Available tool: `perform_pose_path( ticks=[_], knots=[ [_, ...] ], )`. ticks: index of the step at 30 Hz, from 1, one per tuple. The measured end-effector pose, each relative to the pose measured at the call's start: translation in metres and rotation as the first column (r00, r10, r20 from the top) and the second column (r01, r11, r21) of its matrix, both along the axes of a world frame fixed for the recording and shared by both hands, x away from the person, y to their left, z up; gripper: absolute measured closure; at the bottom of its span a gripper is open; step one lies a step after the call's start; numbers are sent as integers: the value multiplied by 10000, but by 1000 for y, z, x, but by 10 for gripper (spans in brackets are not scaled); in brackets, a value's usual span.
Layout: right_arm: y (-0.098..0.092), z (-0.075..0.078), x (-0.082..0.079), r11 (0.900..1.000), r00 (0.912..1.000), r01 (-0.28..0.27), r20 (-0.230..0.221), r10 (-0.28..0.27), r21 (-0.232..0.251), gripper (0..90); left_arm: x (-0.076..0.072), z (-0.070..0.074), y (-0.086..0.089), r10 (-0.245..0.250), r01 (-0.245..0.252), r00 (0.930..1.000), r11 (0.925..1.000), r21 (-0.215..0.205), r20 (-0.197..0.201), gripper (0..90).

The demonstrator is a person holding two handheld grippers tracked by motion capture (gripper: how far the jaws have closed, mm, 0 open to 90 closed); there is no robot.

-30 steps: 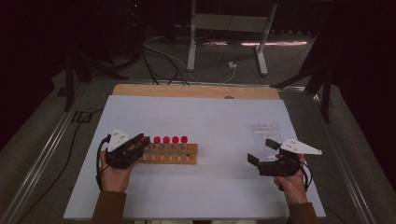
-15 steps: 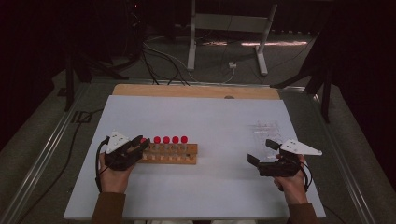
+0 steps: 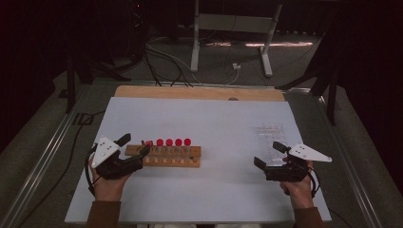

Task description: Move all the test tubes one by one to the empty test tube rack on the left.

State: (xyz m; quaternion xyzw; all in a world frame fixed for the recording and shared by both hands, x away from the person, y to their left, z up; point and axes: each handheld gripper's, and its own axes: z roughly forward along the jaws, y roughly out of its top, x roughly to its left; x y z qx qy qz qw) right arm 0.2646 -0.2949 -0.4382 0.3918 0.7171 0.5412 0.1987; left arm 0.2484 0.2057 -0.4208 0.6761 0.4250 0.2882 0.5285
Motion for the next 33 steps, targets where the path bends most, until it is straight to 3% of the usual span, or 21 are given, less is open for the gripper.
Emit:
perform_pose_path(
  ticks=[5, 11, 21, 33],
  knots=[
    [-1, 1, -3, 10000, 9998, 79, 207, -80, 58, 0, -8, -5, 8, 324, -321, 9992, 9994, -151, 239, 132],
    [-3, 1, -6, 9995, 9985, 298, 452, -304, 141, 0, -14, -15, 15, 253, -252, 9996, 9995, -192, 77, 15],
    [-4, 1, -9, 9983, 9951, 591, 800, -589, -5, 0, -18, -26, 18, 669, -666, 9977, 9976, -208, 142, 5],
    [-7, -2, -7, 9965, 9942, 836, 674, -839, 78, 0, -17, -29, 24, 913, -911, 9958, 9953, -339, 39, 5]
  ],
)
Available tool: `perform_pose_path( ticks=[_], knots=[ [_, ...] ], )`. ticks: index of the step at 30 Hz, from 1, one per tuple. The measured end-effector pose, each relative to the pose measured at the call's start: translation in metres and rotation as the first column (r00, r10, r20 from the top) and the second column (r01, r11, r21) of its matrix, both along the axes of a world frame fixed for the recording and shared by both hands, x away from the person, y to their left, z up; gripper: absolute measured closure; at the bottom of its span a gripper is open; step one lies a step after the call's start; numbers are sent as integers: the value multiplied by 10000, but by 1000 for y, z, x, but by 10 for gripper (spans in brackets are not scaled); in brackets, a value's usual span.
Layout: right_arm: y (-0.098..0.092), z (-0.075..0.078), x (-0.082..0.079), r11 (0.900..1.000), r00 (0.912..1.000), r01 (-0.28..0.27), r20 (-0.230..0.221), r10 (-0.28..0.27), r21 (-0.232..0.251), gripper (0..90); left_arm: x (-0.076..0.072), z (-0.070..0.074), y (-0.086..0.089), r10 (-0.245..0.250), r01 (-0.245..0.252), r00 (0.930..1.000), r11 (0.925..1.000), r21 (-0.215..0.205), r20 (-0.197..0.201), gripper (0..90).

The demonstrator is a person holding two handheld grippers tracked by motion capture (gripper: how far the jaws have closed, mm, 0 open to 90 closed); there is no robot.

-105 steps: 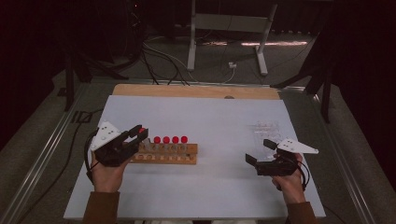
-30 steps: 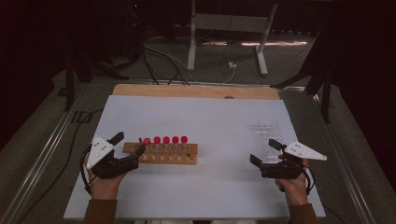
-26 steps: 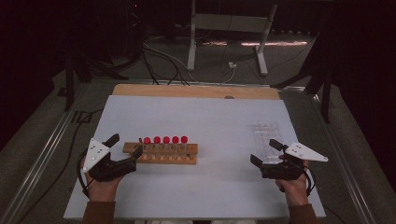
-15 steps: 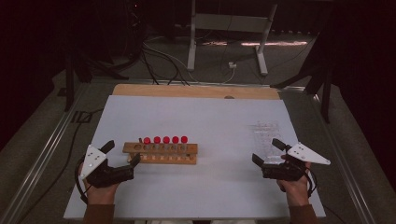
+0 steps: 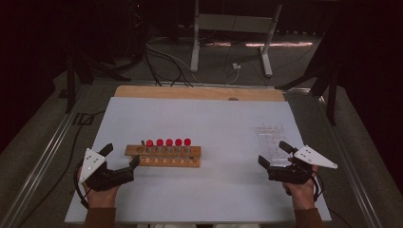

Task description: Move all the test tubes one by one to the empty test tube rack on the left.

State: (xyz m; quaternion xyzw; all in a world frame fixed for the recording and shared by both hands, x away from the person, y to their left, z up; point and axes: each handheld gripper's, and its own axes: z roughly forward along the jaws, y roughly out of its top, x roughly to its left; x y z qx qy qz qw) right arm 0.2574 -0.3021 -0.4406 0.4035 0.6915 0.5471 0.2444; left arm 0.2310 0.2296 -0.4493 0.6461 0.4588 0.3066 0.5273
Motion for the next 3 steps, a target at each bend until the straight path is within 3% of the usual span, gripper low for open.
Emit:
perform_pose_path(
  ticks=[3],
  knots=[
    [0, -1, -1, 10000, 10000, -1, -1, 1, -44, 0, 0, 1, -1, 61, -61, 10000, 9999, -119, 22, 5]
  ],
)
